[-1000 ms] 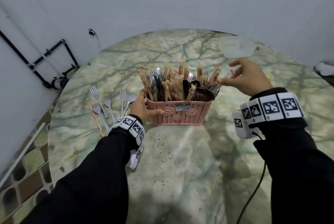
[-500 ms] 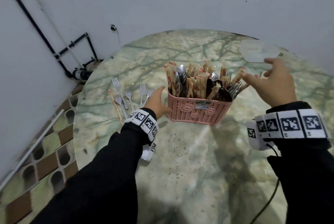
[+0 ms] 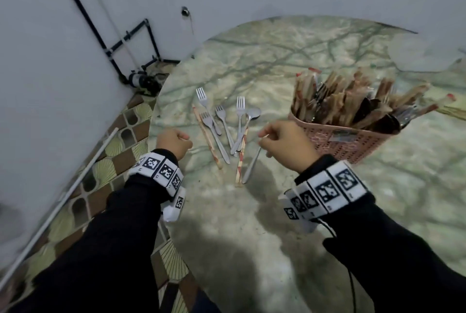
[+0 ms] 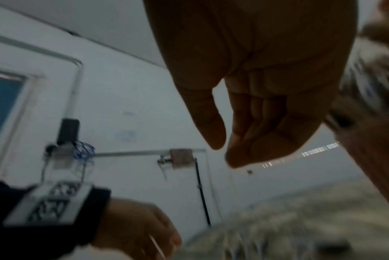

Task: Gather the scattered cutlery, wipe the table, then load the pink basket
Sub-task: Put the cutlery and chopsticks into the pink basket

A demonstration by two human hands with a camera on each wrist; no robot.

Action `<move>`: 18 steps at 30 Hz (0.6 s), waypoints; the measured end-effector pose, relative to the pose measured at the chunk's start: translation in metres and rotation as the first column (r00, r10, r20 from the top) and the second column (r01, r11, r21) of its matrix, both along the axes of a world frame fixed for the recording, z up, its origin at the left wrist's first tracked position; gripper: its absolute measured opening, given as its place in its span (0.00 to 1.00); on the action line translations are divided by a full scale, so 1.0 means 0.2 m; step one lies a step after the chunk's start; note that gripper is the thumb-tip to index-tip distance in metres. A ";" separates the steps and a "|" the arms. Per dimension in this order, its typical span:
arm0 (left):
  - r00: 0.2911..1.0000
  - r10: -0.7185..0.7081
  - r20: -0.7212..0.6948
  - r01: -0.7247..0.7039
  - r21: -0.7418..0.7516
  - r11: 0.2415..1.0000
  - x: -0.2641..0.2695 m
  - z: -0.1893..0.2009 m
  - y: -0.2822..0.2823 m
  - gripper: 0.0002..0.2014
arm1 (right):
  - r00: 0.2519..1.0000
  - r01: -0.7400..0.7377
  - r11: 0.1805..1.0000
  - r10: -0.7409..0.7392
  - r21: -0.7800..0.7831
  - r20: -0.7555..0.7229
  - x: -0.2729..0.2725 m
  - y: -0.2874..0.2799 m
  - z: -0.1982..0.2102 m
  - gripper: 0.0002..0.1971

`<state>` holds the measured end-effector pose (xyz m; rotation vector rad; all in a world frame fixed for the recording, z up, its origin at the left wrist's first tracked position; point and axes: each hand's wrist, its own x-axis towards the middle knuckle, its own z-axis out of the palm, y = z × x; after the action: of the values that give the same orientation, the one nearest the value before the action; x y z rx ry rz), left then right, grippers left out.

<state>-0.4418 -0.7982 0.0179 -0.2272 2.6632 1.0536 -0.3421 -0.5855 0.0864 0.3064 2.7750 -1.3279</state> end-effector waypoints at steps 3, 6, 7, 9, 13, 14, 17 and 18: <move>0.997 -0.059 0.053 0.061 -0.035 0.998 -0.05 -0.05 -0.01 0.10 | 0.976 0.095 0.995 -0.088 -0.026 0.201 -0.11 -0.07 -0.22 0.07; 0.989 -0.119 0.089 0.124 -0.053 0.991 -0.09 -0.06 0.04 0.01 | 0.944 0.218 0.976 -0.213 0.008 0.251 -0.18 -0.11 -0.35 0.05; 0.987 -0.125 0.103 0.131 -0.055 0.990 -0.11 -0.06 0.06 0.05 | 0.936 0.248 0.968 -0.246 0.022 0.252 -0.21 -0.12 -0.37 0.06; 0.983 -0.143 0.119 0.150 -0.052 0.987 -0.14 -0.06 0.10 0.08 | 0.925 0.288 0.956 -0.292 0.052 0.243 -0.27 -0.15 -0.40 0.05; 0.975 -0.190 0.115 0.196 -0.044 0.980 -0.19 -0.07 0.15 0.14 | 0.911 0.303 0.943 -0.329 0.138 0.247 -0.40 -0.21 -0.41 0.11; 0.974 -0.199 0.105 0.204 -0.044 0.978 -0.21 -0.08 0.15 0.15 | 0.908 0.309 0.939 -0.339 0.153 0.247 -0.44 -0.23 -0.41 0.12; 0.972 -0.220 0.083 0.226 -0.073 0.971 -0.24 -0.11 0.17 0.16 | 0.896 0.350 0.921 -0.382 0.171 0.225 -0.54 -0.24 -0.45 0.17; 0.971 -0.228 0.078 0.235 -0.086 0.968 -0.24 -0.12 0.17 0.16 | 0.894 0.357 0.917 -0.391 0.178 0.220 -0.57 -0.24 -0.47 0.18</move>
<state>-0.4907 -0.7642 -0.0064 0.0305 2.6034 0.8341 -0.4552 -0.6337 -0.0068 0.9904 2.6748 -1.0642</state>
